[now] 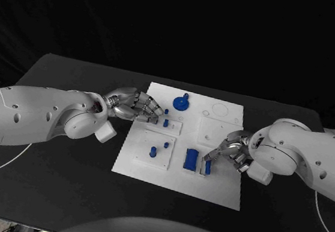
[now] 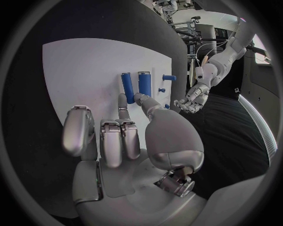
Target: Assemble the parts on the task board
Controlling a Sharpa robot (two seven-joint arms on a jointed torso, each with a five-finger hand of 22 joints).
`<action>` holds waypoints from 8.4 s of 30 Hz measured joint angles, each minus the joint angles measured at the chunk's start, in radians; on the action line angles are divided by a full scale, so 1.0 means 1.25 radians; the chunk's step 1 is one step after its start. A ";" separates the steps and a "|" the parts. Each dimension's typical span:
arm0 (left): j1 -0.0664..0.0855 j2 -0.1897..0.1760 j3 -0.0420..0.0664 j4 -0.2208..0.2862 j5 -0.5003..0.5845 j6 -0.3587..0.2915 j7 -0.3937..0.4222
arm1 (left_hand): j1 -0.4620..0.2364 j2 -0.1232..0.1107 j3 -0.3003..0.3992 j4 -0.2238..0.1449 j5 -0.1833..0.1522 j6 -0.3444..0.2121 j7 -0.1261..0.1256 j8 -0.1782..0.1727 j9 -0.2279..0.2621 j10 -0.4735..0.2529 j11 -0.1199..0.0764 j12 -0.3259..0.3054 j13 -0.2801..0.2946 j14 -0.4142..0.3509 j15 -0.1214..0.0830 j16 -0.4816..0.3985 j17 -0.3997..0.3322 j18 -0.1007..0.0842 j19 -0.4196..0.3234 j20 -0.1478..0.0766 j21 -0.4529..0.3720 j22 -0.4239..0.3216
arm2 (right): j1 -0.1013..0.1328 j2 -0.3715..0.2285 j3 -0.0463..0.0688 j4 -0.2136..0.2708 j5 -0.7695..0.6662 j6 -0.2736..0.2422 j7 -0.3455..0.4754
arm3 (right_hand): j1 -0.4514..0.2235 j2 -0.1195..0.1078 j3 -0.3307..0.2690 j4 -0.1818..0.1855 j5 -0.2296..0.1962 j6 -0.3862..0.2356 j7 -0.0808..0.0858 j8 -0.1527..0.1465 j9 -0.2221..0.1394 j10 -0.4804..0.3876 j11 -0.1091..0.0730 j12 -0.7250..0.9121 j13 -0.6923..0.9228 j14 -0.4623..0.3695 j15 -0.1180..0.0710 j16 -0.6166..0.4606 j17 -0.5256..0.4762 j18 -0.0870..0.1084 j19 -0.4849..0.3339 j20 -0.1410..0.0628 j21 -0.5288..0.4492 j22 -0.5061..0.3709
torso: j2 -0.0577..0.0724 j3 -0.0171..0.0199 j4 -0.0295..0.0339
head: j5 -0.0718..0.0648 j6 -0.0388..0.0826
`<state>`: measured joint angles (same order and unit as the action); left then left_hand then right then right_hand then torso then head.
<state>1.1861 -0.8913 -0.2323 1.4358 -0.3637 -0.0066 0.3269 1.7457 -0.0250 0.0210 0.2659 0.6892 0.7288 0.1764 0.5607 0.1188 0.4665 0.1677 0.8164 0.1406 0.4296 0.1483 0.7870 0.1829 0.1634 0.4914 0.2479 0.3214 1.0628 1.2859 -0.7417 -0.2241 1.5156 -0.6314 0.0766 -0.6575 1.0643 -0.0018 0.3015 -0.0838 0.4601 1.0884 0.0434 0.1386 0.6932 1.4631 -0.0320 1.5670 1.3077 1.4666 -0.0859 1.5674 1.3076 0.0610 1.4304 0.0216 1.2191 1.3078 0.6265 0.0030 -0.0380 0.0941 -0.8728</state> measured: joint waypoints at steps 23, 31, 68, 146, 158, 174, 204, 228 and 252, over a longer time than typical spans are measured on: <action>-0.001 0.002 0.000 -0.003 -0.002 0.008 -0.002 | 0.003 0.003 0.000 0.000 0.000 0.000 0.000 0.000 0.000 0.000 0.000 0.000 -0.001 0.000 0.000 0.000 0.000 0.000 0.003 0.003 0.003 0.001 | -0.009 0.005 0.000 -0.006 -0.007 0.003 -0.002 | -0.011 0.012 -0.016 0.024 -0.119 -0.004 -0.002 0.000 0.001 0.000 0.000 0.000 0.000 0.000 0.000 0.000 0.000 0.000 -0.006 0.006 -0.018 0.000 | 0.000 0.0002 -0.0003 | 0.005 0.000; -0.001 0.003 0.000 -0.003 -0.003 0.009 -0.002 | 0.003 0.003 0.000 0.000 0.000 0.000 0.000 0.000 0.000 0.000 0.000 0.000 -0.001 0.000 0.000 0.000 -0.001 0.000 0.003 0.003 0.003 0.002 | -0.010 0.005 0.000 -0.006 -0.011 0.004 -0.002 | -0.026 0.012 -0.035 0.043 -0.207 -0.004 -0.004 0.000 0.000 0.000 0.000 0.000 0.000 0.000 0.000 0.000 0.000 0.000 -0.006 0.006 -0.026 0.000 | 0.000 0.0004 -0.0004 | 0.007 0.000; -0.001 -0.002 0.000 -0.001 -0.004 0.011 -0.006 | 0.003 0.003 0.000 0.000 0.009 0.000 0.000 0.000 0.000 0.003 0.003 -0.003 -0.004 0.002 0.002 0.000 -0.003 0.000 0.000 0.006 0.003 0.006 | -0.009 -0.099 0.001 0.078 0.006 -0.051 0.043 | -0.072 0.006 -0.161 0.143 -0.232 0.003 -0.003 0.009 0.003 0.003 0.003 0.000 0.000 0.000 0.000 0.000 0.000 0.007 -0.005 0.005 -0.027 0.000 | 0.000 0.0008 -0.0002 | 0.019 0.000; -0.007 -0.022 0.000 0.011 -0.009 0.011 0.009 | 0.009 0.010 0.000 0.000 0.017 0.000 0.000 0.000 0.000 0.006 0.006 -0.007 -0.008 0.003 0.003 0.000 -0.005 0.000 0.000 0.006 0.009 0.014 | -0.249 -0.174 0.000 0.154 -0.563 -0.528 0.555 | 0.236 -0.018 -0.029 0.073 -0.034 -0.105 0.022 0.167 0.007 0.003 0.020 0.000 0.000 0.000 0.023 0.000 0.000 0.007 -0.004 0.030 0.075 0.000 | 0.000 0.0003 -0.0002 | 0.021 0.000; -0.007 -0.021 0.000 0.010 -0.010 0.011 0.009 | 0.009 0.010 0.000 0.000 0.017 0.000 0.000 0.000 0.000 0.006 0.006 -0.007 -0.009 0.003 0.003 0.000 -0.005 0.000 0.000 0.006 0.012 0.015 | -0.249 -0.174 0.000 0.158 -0.551 -0.518 0.536 | 0.241 -0.013 -0.025 0.071 -0.011 -0.121 0.032 0.168 -0.005 0.004 0.028 0.000 0.000 0.000 0.029 0.000 0.000 0.007 -0.013 0.033 0.067 0.000 | 0.000 0.0002 0.0000 | 0.022 0.000; -0.008 -0.022 0.000 0.010 -0.011 0.011 0.010 | 0.009 0.010 0.000 0.000 0.017 0.000 0.000 0.000 0.000 0.006 0.006 -0.007 -0.008 0.006 0.006 0.000 -0.005 0.000 0.000 0.006 0.012 0.016 | -0.251 -0.197 0.000 0.201 -0.553 -0.560 0.547 | 0.222 -0.022 -0.050 0.098 -0.160 -0.161 0.038 0.158 -0.034 0.001 0.036 0.000 0.000 0.000 0.035 0.000 0.000 0.007 -0.008 0.037 0.076 0.000 | 0.000 0.0005 -0.0008 | 0.024 0.000; -0.009 -0.020 0.000 0.008 -0.011 0.011 0.014 | 0.009 0.009 0.000 0.000 0.017 0.000 0.000 0.000 0.000 0.006 0.006 -0.007 -0.009 0.006 0.006 0.000 -0.006 0.000 0.000 0.006 0.012 0.018 | -0.251 -0.165 0.002 0.165 -0.555 -0.505 0.549 | 0.235 -0.014 -0.057 0.116 -0.122 -0.142 0.020 0.215 -0.019 0.002 0.027 0.000 0.000 0.000 0.034 0.000 0.000 0.007 -0.014 0.037 0.066 0.000 | 0.000 0.0003 -0.0003 | 0.020 0.000; -0.009 -0.020 0.000 0.008 -0.012 0.011 0.016 | 0.009 0.009 0.000 0.000 0.017 0.000 0.000 0.000 0.000 0.011 0.006 -0.007 -0.010 0.006 0.006 0.000 -0.006 0.000 0.000 0.006 0.012 0.019 | -0.252 -0.165 0.000 0.157 -0.519 -0.510 0.550 | 0.203 -0.067 -0.107 0.162 -0.327 -0.162 0.019 0.267 0.009 0.002 0.021 0.000 0.000 -0.001 0.027 0.000 0.000 0.007 -0.020 0.025 0.051 0.000 | 0.000 0.0002 -0.0003 | 0.025 0.000; -0.009 -0.023 0.000 0.017 -0.013 0.006 0.040 | 0.009 0.009 0.002 -0.002 0.020 0.003 0.003 0.000 0.000 0.019 0.008 -0.007 -0.013 0.013 0.007 0.000 -0.008 0.000 0.000 0.006 0.021 0.029 | -0.198 -0.254 0.002 0.232 -0.399 -0.591 0.695 | 0.244 -0.070 -0.188 0.263 -0.327 -0.144 0.004 0.316 0.025 0.004 0.018 0.000 0.000 -0.001 0.021 0.000 0.000 0.007 -0.007 0.021 0.083 0.000 | -0.001 0.0009 -0.0005 | 0.026 0.000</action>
<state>1.1746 -0.9196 -0.2324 1.4567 -0.3794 0.0005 0.3770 1.7575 -0.0132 0.0237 0.2633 0.7144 0.7326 0.1803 0.5606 0.1188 0.4908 0.1775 0.8075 0.1247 0.4459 0.1575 0.7870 0.1731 0.1635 0.4914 0.2552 0.3473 1.0991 1.0381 -1.0594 -0.2215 1.8059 -1.1301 -0.6626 0.2115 1.3694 -0.0898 0.0670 0.2453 0.0519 0.9086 0.0488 0.5337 0.7239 1.4684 -0.0094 1.5670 1.3076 1.4648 -0.0594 1.5674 1.3076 0.0694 1.4223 0.0483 1.3234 1.3081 0.6253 0.0041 -0.0386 0.1269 -0.8728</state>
